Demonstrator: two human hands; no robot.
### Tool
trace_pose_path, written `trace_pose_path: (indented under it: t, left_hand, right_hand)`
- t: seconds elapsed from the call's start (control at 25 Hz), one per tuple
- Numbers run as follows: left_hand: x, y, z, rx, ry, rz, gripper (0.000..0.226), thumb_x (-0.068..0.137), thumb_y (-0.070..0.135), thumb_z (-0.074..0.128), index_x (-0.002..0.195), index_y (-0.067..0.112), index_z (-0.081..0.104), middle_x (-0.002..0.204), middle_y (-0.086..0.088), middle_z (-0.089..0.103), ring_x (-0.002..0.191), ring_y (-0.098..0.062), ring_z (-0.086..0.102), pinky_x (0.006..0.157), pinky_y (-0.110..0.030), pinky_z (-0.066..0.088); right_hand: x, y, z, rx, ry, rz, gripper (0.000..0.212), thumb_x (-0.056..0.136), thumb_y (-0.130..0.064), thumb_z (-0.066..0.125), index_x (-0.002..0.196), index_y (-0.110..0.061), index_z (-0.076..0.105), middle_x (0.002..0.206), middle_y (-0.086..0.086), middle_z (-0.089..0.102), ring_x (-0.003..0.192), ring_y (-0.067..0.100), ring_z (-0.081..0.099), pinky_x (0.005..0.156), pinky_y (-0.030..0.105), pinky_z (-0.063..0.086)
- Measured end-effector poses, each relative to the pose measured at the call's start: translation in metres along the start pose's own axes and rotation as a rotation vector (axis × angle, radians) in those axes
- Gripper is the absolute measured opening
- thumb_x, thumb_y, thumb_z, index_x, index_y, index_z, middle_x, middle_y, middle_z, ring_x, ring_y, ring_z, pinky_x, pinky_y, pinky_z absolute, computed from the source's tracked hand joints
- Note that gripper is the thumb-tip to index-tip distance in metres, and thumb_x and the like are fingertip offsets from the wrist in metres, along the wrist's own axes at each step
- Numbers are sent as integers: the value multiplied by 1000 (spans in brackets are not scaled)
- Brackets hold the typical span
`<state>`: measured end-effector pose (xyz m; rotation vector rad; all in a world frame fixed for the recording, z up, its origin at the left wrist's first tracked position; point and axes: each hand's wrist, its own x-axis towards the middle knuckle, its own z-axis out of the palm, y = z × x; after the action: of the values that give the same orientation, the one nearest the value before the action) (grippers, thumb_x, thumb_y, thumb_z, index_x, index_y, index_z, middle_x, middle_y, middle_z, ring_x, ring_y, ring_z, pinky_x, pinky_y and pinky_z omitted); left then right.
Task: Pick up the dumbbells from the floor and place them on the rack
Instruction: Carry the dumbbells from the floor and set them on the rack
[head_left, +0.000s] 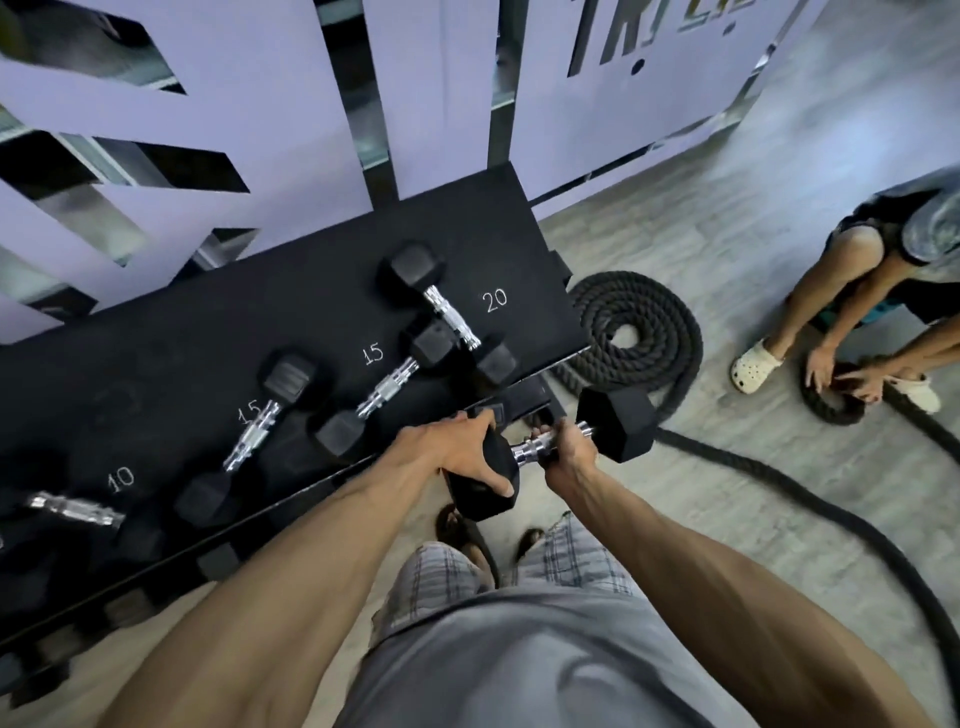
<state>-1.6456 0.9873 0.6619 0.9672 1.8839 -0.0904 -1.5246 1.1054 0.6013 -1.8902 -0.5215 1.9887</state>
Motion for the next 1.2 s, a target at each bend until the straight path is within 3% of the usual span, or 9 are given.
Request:
trace_pose_path:
  t: [0.12, 0.28, 0.4, 0.52, 0.68, 0.76, 0.84, 0.96, 1.2]
  left_hand:
    - [24, 1, -35, -46, 9, -35, 125, 31, 89, 70, 135, 35, 25, 132, -5, 46, 112, -29, 57, 91, -52, 52]
    - [54, 16, -70, -96, 48, -47, 130, 39, 89, 68, 144, 30, 18, 145, -8, 43, 132, -29, 46, 104, -50, 42]
    - [78, 34, -96, -160, 52, -115, 139, 40, 91, 65, 151, 31, 7, 156, -12, 30, 142, -34, 33, 109, -54, 36]
    - [100, 48, -124, -224, 47, -130, 128, 35, 95, 62, 138, 29, 26, 144, -11, 43, 131, -32, 44, 102, -55, 42]
    - [134, 55, -144, -342, 75, -116, 103, 36, 94, 64, 118, 33, 47, 120, 6, 58, 112, -21, 57, 94, -49, 50]
    - [151, 53, -139, -366, 110, -114, 99, 37, 96, 61, 117, 39, 50, 118, 0, 58, 115, -25, 55, 96, -48, 48]
    - [164, 47, -131, -323, 162, -79, 89, 55, 90, 59, 127, 39, 52, 119, -7, 57, 115, -27, 48, 100, -43, 42]
    - [181, 45, -121, -259, 326, -46, 76, 74, 78, 56, 135, 33, 55, 125, -3, 63, 115, -25, 46, 99, -38, 33]
    - [207, 42, -108, -203, 561, -119, 58, 88, 56, 57, 136, 24, 54, 126, -1, 64, 122, -22, 46, 102, -36, 31]
  right_hand:
    - [13, -34, 48, -45, 22, -80, 4, 90, -8, 52, 87, -5, 52, 60, 10, 53, 47, 19, 53, 44, 26, 49]
    - [39, -78, 95, -220, 42, -199, 19, 83, -18, 55, 70, -5, 55, 55, 12, 55, 44, 23, 54, 50, 33, 49]
    - [57, -115, 122, -435, 48, -297, 24, 82, -22, 55, 79, 1, 62, 53, 9, 59, 46, 25, 57, 52, 35, 51]
    - [70, -150, 147, -592, -2, -408, 19, 91, -13, 53, 89, 5, 60, 55, 5, 53, 45, 17, 50, 37, 17, 40]
    - [98, -171, 173, -756, -71, -475, 21, 91, -12, 54, 88, 8, 57, 59, 6, 52, 47, 12, 47, 31, 10, 31]
    - [110, -176, 185, -862, -113, -479, 22, 90, -16, 55, 79, 3, 58, 56, 4, 53, 46, 14, 48, 36, 13, 37]
    - [120, -177, 198, -961, -150, -501, 28, 85, -25, 56, 76, 1, 60, 60, 9, 60, 54, 24, 57, 56, 24, 51]
    - [141, -174, 215, -1076, -210, -529, 41, 81, -35, 55, 93, 4, 62, 83, 18, 69, 77, 35, 65, 75, 45, 55]
    - [155, -179, 241, -1237, -330, -565, 32, 87, -27, 57, 98, 3, 61, 92, 17, 67, 82, 27, 60, 69, 33, 44]
